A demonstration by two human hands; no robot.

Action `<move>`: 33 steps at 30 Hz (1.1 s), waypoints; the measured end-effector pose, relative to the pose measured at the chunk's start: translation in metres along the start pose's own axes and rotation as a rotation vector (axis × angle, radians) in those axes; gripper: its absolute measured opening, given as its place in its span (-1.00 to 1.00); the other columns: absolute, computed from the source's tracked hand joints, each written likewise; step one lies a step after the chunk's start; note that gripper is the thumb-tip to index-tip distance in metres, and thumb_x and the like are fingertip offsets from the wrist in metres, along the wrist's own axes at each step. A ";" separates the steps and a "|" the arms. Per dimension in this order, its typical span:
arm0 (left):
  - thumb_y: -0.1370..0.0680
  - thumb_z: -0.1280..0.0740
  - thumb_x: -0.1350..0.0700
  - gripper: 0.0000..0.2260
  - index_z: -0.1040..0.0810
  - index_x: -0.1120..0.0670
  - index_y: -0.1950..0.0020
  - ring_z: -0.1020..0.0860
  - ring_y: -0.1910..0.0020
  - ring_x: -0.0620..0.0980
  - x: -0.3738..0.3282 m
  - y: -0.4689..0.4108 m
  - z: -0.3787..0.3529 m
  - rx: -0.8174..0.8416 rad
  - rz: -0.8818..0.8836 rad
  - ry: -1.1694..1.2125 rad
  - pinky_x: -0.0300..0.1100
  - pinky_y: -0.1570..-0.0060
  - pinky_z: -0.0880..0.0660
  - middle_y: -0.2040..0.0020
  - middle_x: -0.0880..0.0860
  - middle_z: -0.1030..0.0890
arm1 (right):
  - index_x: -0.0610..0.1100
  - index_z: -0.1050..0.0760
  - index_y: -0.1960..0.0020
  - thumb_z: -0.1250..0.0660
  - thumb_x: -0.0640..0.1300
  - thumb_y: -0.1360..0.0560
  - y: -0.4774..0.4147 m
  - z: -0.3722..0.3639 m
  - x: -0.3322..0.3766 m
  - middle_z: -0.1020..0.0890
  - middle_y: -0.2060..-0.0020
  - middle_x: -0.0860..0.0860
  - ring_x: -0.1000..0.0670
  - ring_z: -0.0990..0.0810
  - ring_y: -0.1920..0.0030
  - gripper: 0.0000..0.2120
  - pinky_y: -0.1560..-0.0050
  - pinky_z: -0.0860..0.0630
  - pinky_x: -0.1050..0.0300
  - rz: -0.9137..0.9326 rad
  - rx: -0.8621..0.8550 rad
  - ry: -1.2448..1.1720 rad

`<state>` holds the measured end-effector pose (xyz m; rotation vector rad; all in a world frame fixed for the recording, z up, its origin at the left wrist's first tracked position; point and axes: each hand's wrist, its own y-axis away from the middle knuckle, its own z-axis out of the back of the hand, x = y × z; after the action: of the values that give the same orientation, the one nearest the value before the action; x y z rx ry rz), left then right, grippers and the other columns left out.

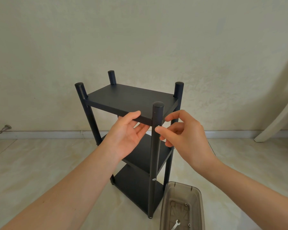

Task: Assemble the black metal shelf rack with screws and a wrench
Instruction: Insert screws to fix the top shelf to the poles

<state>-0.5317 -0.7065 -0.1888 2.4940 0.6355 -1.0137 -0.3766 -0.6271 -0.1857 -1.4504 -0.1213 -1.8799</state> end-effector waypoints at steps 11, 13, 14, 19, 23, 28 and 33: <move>-0.32 -0.50 0.19 -0.34 -0.42 0.11 -0.41 -0.70 -0.06 0.13 -0.001 -0.001 0.000 0.008 -0.007 0.018 -0.12 0.18 -0.65 -0.15 0.18 -0.69 | 0.14 -0.47 -0.32 -0.42 -0.10 -0.52 -0.022 0.016 -0.004 -0.59 -0.11 0.00 0.06 -0.66 0.01 -0.60 -0.09 -0.63 0.08 -0.047 0.343 -0.174; -0.32 -0.50 0.19 -0.34 -0.42 0.11 -0.41 -0.70 -0.07 0.13 -0.001 -0.001 -0.001 0.005 -0.008 0.011 -0.11 0.18 -0.65 -0.16 0.18 -0.68 | 0.11 -0.46 -0.35 -0.41 -0.12 -0.53 -0.023 0.017 -0.004 -0.58 -0.12 -0.03 0.05 -0.66 0.00 -0.58 -0.10 -0.63 0.06 -0.050 0.359 -0.180; -0.32 -0.50 0.19 -0.35 -0.42 0.12 -0.40 -0.70 -0.06 0.13 -0.001 -0.001 -0.001 -0.001 -0.008 0.005 -0.11 0.18 -0.65 -0.16 0.19 -0.68 | 0.10 -0.45 -0.37 -0.40 -0.12 -0.54 -0.022 0.018 -0.004 -0.57 -0.12 -0.03 0.04 -0.66 0.00 -0.57 -0.10 -0.63 0.06 -0.046 0.365 -0.170; -0.43 -0.47 0.21 -0.51 -0.46 0.12 -0.34 -0.70 -0.04 0.12 -0.001 0.000 -0.001 -0.022 -0.011 -0.020 -0.12 0.19 -0.65 -0.14 0.18 -0.69 | 0.09 -0.43 -0.37 -0.40 -0.12 -0.53 -0.019 0.015 -0.005 -0.58 -0.09 -0.02 -0.01 -0.66 0.00 -0.57 -0.07 -0.64 0.04 -0.020 0.334 -0.146; -0.54 -0.41 0.22 -0.68 -0.48 0.11 -0.27 -0.71 -0.03 0.12 -0.002 -0.001 -0.002 -0.035 -0.010 -0.043 -0.13 0.20 -0.65 -0.10 0.18 -0.70 | 0.18 -0.40 -0.30 -0.40 -0.07 -0.53 -0.016 0.010 -0.004 -0.59 -0.08 0.03 0.02 -0.65 -0.01 -0.61 0.00 -0.65 0.15 0.010 0.296 -0.113; -0.56 -0.39 0.25 -0.74 -0.50 0.09 -0.22 -0.71 0.00 0.10 -0.004 -0.002 -0.003 -0.031 -0.080 -0.079 -0.14 0.23 -0.63 -0.10 0.16 -0.71 | 0.12 -0.43 -0.34 -0.43 -0.11 -0.51 -0.018 0.013 -0.003 -0.60 -0.08 0.00 0.04 -0.66 0.00 -0.56 -0.01 -0.66 0.11 -0.060 0.312 -0.193; -0.55 -0.40 0.25 -0.72 -0.50 0.09 -0.23 -0.71 -0.02 0.11 -0.002 -0.002 -0.003 -0.036 -0.073 -0.051 -0.13 0.21 -0.64 -0.14 0.18 -0.68 | 0.07 -0.44 -0.37 -0.43 -0.12 -0.51 -0.018 0.014 -0.002 -0.61 -0.09 -0.01 0.03 -0.66 -0.02 -0.54 -0.03 -0.65 0.08 -0.082 0.315 -0.201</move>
<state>-0.5324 -0.7039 -0.1853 2.4218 0.7274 -1.0793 -0.3762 -0.6060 -0.1760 -1.4259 -0.5549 -1.6831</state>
